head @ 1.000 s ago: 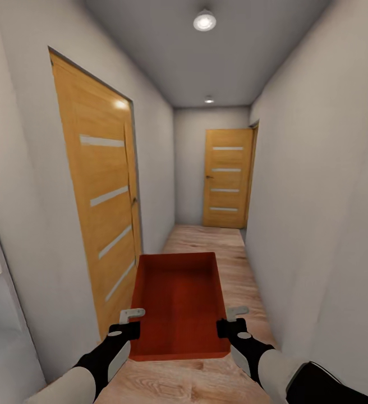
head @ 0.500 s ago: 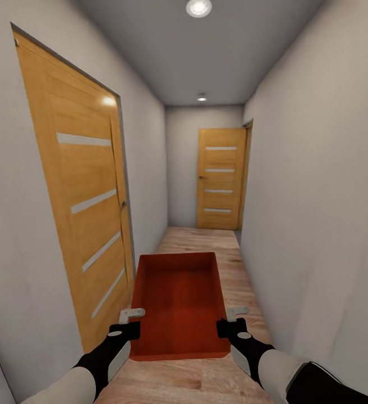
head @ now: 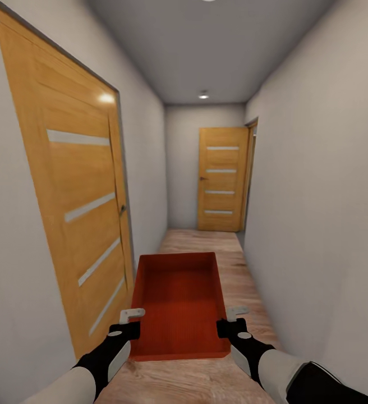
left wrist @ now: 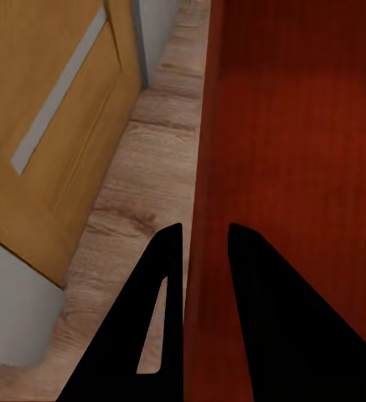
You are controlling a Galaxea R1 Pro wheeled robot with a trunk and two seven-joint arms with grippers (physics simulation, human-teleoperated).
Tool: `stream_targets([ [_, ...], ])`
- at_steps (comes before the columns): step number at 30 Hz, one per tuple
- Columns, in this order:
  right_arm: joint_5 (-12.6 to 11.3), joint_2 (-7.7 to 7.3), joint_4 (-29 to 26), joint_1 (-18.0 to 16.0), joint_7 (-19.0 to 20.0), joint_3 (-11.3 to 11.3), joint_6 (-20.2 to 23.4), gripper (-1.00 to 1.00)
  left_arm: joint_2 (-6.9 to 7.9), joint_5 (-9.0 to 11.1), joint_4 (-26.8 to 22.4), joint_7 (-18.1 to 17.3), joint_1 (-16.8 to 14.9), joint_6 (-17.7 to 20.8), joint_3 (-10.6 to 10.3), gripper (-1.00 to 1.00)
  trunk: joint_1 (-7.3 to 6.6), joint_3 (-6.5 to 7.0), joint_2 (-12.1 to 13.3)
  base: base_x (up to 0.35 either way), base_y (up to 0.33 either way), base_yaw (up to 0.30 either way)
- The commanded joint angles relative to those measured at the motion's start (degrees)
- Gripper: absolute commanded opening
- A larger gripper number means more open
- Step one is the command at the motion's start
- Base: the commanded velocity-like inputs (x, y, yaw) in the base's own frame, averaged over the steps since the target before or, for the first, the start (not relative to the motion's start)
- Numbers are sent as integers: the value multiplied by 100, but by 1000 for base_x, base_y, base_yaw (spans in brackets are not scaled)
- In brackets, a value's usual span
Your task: Move the two storage containers from the living room to the garage. In the garage, place one container on the floor and stack the other container on top of it (either order is fine).
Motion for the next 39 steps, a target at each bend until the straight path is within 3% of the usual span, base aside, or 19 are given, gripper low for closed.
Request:
stream_targets([
  [1,9,6,13,0,282,-190,-12,-100,5,-92,-30,282,-4,-133,270,-100,5,-2,-4,316,184,-245],
  [10,9,6,13,0,294,-190,-12,-100,10,-95,-25,282,-4,-133,270,-100,5,-2,-4,316,184,-230],
  [39,9,6,13,0,294,-190,-12,-100,14,-98,-22,282,-4,-133,270,-100,5,-2,-4,320,32,-5],
])
